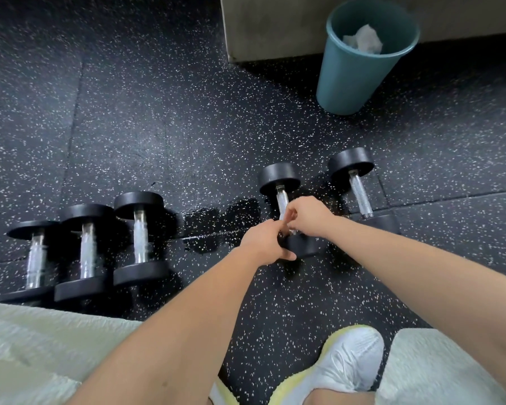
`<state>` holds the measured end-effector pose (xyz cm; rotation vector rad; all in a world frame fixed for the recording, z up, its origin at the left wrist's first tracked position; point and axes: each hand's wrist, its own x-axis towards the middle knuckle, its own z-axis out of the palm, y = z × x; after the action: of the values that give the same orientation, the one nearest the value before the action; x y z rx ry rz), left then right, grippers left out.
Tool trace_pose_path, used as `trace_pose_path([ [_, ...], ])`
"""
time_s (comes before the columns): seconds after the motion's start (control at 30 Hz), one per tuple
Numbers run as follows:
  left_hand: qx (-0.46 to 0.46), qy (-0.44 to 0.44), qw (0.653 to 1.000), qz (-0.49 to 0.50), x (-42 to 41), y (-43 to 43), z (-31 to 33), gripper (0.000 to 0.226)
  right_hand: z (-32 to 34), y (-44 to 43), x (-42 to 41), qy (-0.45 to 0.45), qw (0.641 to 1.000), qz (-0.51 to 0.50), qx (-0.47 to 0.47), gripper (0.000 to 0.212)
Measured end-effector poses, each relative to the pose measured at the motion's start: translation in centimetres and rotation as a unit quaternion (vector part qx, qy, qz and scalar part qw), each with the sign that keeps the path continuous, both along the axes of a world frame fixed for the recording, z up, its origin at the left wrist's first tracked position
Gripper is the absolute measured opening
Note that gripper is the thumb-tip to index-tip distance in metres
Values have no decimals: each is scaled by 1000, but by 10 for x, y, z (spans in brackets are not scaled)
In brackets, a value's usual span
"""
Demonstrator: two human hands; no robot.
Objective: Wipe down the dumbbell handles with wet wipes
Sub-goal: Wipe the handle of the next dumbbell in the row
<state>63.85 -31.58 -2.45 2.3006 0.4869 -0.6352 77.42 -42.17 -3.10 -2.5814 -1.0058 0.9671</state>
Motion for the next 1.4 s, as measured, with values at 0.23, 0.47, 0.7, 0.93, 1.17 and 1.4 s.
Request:
trace_pose_path([
  [0.23, -43, -4, 998, 42, -5, 1, -1, 55, 4, 17, 16, -64, 993, -79, 67, 15],
  [0.47, -37, 12, 998, 52, -5, 3, 1, 57, -12, 22, 0, -91, 986, -112, 79, 6],
  [0.7, -39, 22, 998, 49, -4, 7, -1, 56, 4, 8, -3, -76, 996, -19, 38, 9],
  [0.93, -45, 1, 999, 28, -4, 5, 5, 56, -4, 41, 0, -127, 974, -160, 97, 31],
  [1.17, -20, 17, 999, 21, -3, 11, -1, 66, -4, 9, -18, -94, 994, -23, 58, 13],
  [1.4, -24, -3, 999, 48, -8, -1, 0, 51, -1, 41, 3, -128, 981, -113, 93, 20],
])
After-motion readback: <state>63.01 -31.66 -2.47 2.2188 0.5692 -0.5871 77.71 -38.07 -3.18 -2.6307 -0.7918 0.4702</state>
